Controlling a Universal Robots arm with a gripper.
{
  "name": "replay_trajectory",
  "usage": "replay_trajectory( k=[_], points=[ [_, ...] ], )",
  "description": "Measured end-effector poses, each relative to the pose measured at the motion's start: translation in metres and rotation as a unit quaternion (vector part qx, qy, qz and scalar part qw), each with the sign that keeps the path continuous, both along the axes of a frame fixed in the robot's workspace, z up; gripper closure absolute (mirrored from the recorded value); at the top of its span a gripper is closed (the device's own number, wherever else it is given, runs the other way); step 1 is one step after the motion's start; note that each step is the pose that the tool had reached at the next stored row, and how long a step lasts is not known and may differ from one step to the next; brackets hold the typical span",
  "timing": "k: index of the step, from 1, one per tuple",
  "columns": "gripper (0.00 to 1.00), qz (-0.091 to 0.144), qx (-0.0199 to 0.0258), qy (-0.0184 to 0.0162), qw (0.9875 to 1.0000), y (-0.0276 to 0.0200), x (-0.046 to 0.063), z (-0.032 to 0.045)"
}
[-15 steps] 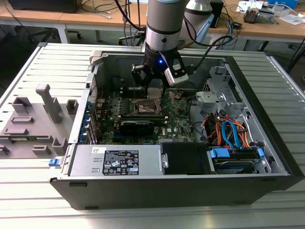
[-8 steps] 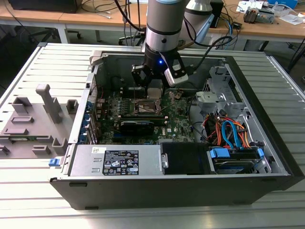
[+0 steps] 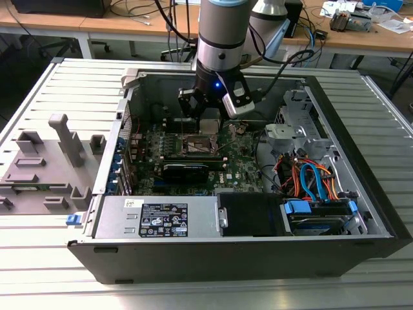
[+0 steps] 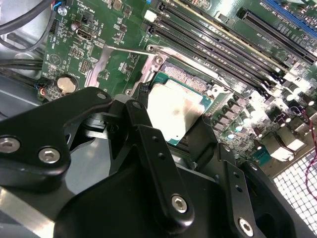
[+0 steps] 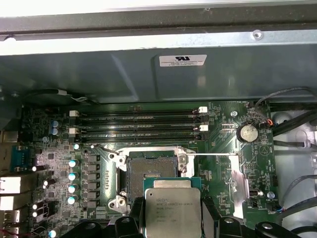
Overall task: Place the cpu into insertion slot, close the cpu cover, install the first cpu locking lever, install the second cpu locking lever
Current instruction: 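Place the cpu into insertion slot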
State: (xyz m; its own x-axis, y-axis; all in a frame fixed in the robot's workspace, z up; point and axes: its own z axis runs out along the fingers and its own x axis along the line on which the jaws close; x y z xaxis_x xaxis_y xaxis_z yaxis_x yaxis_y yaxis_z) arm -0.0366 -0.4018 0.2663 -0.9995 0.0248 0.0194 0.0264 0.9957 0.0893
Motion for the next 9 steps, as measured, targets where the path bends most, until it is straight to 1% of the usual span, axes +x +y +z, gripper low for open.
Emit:
replay_trajectory(
  k=[9],
  points=[
    [0.45,0.0,0.0,0.0,1.0,-0.0002,0.0,-0.0017]
  ],
)
